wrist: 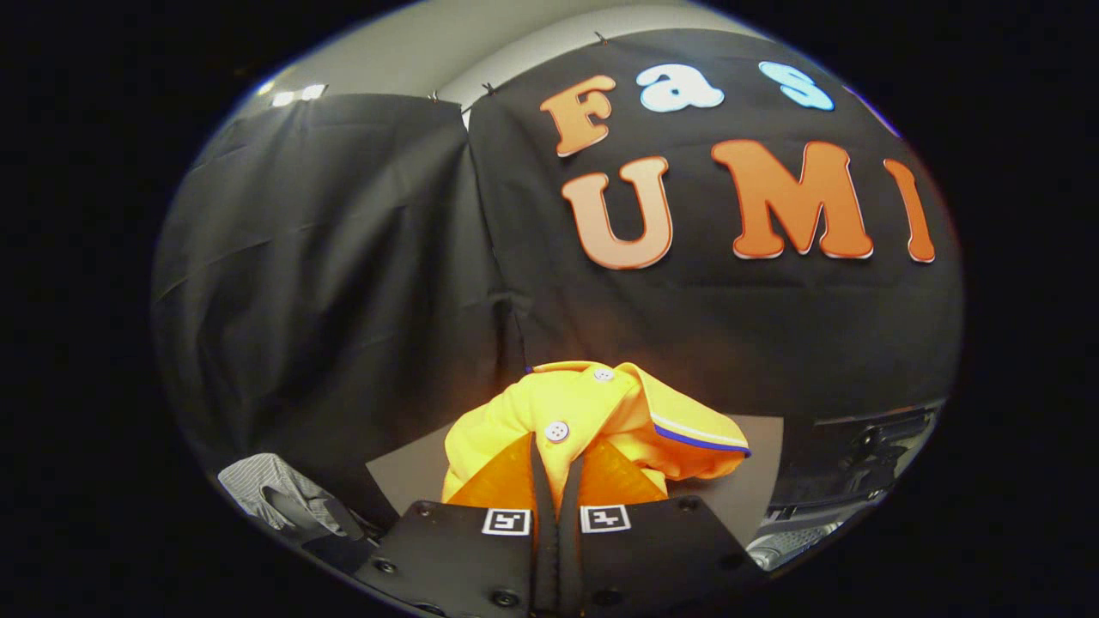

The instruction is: Put the clothes into the washing machine and then close the washing machine lid.

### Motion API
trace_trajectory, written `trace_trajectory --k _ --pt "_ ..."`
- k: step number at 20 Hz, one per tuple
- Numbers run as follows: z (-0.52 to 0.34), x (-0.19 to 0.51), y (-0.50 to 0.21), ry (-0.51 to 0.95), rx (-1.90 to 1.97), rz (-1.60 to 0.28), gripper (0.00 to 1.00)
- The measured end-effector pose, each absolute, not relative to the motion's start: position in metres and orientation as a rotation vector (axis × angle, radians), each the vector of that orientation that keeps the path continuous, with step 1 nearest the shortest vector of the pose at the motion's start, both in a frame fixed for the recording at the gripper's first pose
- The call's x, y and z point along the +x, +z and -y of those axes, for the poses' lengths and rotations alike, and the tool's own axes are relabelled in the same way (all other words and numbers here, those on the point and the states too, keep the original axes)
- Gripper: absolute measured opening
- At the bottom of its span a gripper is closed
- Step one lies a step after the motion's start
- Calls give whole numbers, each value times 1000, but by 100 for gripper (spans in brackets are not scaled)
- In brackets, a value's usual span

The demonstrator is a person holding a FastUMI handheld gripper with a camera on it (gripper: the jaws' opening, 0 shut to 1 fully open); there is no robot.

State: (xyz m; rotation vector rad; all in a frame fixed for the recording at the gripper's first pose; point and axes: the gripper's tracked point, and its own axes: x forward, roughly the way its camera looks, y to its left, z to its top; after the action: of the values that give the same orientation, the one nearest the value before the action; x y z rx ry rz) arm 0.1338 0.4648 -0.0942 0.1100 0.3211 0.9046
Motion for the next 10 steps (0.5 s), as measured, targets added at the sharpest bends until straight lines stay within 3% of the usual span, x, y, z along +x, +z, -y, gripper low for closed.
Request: trace_trajectory --k 5,10 --pt "-423 130 -36 818 124 -192 7" --pt "-343 130 11 626 126 -105 7"
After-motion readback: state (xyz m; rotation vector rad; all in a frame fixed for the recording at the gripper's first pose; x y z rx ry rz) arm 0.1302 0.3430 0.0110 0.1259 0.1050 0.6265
